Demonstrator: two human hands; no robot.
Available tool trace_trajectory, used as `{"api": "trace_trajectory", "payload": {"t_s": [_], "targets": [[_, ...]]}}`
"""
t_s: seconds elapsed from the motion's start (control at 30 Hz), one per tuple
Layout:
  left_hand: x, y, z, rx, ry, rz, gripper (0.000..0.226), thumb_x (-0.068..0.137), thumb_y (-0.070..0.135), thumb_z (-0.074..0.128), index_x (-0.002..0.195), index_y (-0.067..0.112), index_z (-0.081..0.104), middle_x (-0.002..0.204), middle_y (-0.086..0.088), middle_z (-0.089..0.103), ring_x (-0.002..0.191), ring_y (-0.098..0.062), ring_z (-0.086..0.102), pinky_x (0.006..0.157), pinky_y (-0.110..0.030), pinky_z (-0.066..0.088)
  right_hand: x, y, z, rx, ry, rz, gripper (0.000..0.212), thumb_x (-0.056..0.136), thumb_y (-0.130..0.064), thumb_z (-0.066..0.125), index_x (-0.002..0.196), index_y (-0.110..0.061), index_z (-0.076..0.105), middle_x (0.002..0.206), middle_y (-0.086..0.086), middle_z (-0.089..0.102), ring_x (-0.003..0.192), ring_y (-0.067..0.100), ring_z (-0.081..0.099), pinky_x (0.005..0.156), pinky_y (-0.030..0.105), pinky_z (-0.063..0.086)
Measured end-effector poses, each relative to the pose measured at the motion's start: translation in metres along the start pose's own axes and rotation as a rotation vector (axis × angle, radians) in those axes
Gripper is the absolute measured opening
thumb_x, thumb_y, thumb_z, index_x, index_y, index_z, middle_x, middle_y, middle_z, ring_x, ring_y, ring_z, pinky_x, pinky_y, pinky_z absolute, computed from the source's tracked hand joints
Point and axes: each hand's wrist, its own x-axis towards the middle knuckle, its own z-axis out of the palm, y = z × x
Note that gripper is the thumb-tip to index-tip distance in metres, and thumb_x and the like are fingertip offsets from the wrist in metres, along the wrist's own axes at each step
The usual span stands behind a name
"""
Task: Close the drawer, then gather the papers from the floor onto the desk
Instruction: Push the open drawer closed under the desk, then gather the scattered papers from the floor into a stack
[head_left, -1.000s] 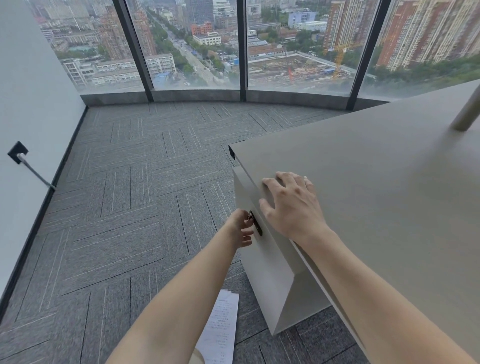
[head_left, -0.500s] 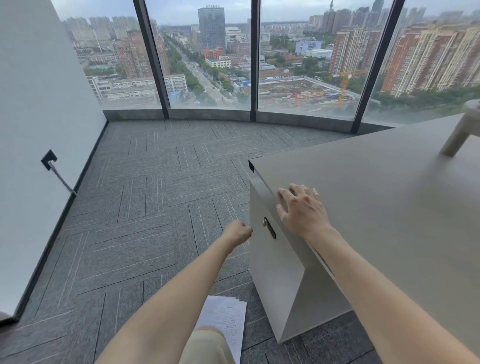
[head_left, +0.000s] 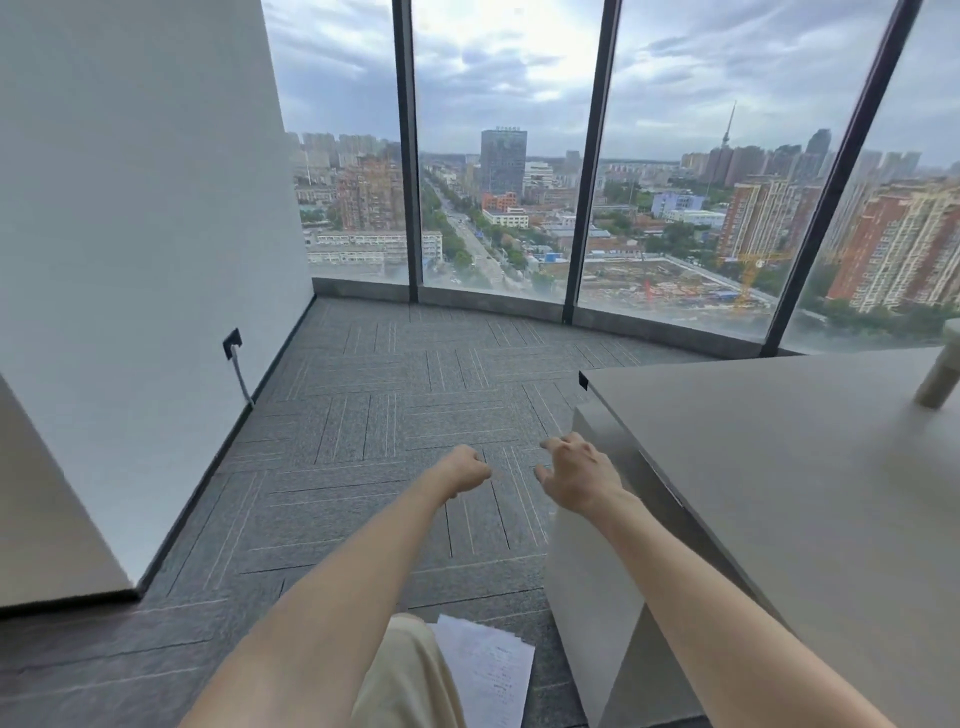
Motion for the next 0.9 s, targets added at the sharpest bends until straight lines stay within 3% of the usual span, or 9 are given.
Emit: {"api": "trace_trajectory", "payload": {"t_s": [0.23, 0.33, 0.47, 0.53, 0.67, 0.77, 0.9], "targets": [[-0.063, -0.025, -0.037, -0.047, 0.080, -0.041, 0.019, 0.094, 0.018, 0.047, 0.076, 0.017, 0.041, 0.073, -0.003, 0.040, 0.063, -0.018, 0.038, 0.060, -0.030, 0.035, -0.032, -0.031, -0.007, 0.043, -0.055, -0.055, 0.055, 0.096, -0.037, 0.053, 0.146, -0.015, 0.044, 0.146, 0.015, 0.050, 0.137, 0.030, 0.044, 0.107, 0.044, 0.042], [-0.080, -0.042, -0.041, -0.078, 0.108, -0.070, 0.013, 0.095, 0.022, 0.048, 0.101, 0.011, 0.053, 0.093, -0.007, 0.051, 0.084, -0.023, 0.049, 0.073, -0.035, 0.044, -0.040, -0.039, -0.001, 0.048, -0.081, -0.067, 0.057, 0.095, -0.038, 0.054, 0.146, -0.014, 0.044, 0.148, 0.015, 0.049, 0.138, 0.031, 0.043, 0.108, 0.047, 0.042], [-0.095, -0.067, -0.037, -0.063, 0.124, -0.123, 0.022, 0.095, 0.024, 0.049, 0.109, 0.009, 0.055, 0.102, -0.010, 0.053, 0.088, -0.025, 0.051, 0.078, -0.036, 0.048, -0.045, -0.048, 0.018, 0.057, -0.137, -0.095, 0.059, 0.096, -0.038, 0.055, 0.147, -0.012, 0.043, 0.151, 0.015, 0.046, 0.140, 0.033, 0.040, 0.110, 0.046, 0.038], [-0.093, -0.079, -0.033, -0.051, 0.122, -0.162, 0.031, 0.094, 0.025, 0.050, 0.119, 0.008, 0.055, 0.103, -0.010, 0.055, 0.087, -0.023, 0.052, 0.076, -0.035, 0.049, -0.041, -0.049, 0.029, 0.062, -0.167, -0.106, 0.060, 0.096, -0.038, 0.055, 0.148, -0.012, 0.041, 0.152, 0.015, 0.044, 0.141, 0.033, 0.039, 0.111, 0.045, 0.037], [-0.071, -0.094, -0.023, -0.073, 0.091, -0.220, 0.024, 0.094, 0.020, 0.049, 0.114, 0.008, 0.052, 0.085, -0.006, 0.046, 0.072, -0.020, 0.041, 0.066, -0.032, 0.038, -0.020, -0.048, 0.052, 0.070, -0.227, -0.106, 0.061, 0.094, -0.041, 0.055, 0.147, -0.014, 0.041, 0.149, 0.017, 0.045, 0.137, 0.034, 0.043, 0.108, 0.045, 0.041], [-0.043, -0.106, -0.013, -0.086, 0.055, -0.239, 0.036, 0.094, 0.021, 0.049, 0.127, 0.005, 0.051, 0.075, -0.003, 0.042, 0.062, -0.018, 0.037, 0.058, -0.030, 0.036, 0.005, -0.044, 0.073, 0.091, -0.246, -0.098, 0.060, 0.094, -0.041, 0.055, 0.145, -0.012, 0.044, 0.148, 0.018, 0.047, 0.136, 0.034, 0.044, 0.109, 0.044, 0.041], [0.004, -0.131, 0.009, -0.118, 0.018, -0.285, 0.011, 0.094, 0.019, 0.047, 0.096, 0.009, 0.050, 0.070, -0.004, 0.038, 0.058, -0.018, 0.033, 0.054, -0.028, 0.031, 0.044, -0.034, 0.118, 0.095, -0.330, -0.071, 0.058, 0.095, -0.037, 0.052, 0.145, -0.010, 0.044, 0.148, 0.018, 0.046, 0.136, 0.034, 0.043, 0.107, 0.043, 0.040]]}}
